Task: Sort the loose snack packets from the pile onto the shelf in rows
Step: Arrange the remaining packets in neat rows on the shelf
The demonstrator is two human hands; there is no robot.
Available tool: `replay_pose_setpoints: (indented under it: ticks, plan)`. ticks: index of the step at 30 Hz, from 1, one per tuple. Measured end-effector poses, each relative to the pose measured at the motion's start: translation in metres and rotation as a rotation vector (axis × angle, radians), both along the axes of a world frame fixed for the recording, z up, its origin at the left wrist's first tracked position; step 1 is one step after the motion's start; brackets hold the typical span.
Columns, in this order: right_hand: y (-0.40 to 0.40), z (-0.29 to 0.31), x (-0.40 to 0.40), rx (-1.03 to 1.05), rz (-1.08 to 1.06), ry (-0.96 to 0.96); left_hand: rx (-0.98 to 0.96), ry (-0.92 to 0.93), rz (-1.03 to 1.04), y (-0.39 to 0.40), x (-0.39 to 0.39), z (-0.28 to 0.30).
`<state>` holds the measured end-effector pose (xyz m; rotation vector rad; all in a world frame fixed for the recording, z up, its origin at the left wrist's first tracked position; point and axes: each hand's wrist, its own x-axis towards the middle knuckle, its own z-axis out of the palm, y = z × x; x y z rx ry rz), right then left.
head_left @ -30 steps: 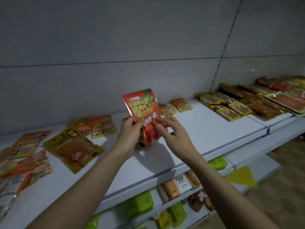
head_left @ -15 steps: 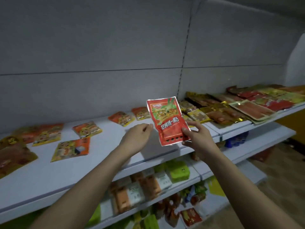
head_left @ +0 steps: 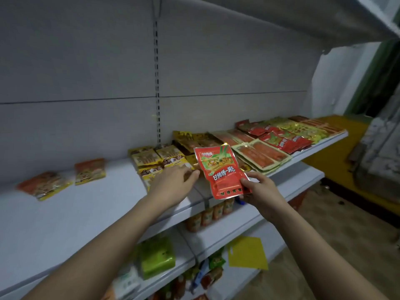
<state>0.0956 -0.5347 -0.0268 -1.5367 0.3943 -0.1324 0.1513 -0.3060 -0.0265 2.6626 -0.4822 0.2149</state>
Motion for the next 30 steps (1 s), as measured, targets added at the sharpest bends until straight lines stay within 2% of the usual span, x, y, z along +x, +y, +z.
replay_pose_setpoints:
  ticks: [14, 19, 25, 30]
  plan:
    - [-0.263, 0.038, 0.168, -0.171, -0.138, 0.071, 0.04, 0.01, -0.099, -0.256, 0.204, 0.018]
    - [-0.332, 0.028, 0.216, -0.165, -0.113, 0.072, 0.135, 0.025, -0.109, -0.324, 0.246, 0.013]
    - [-0.428, 0.026, 0.302, -0.071, -0.161, -0.021, 0.174, 0.059, -0.034, -0.395, 0.287, 0.012]
    - [-0.499, 0.021, 0.375, -0.146, -0.093, -0.063, 0.229, 0.131, 0.023, -0.452, 0.307, 0.003]
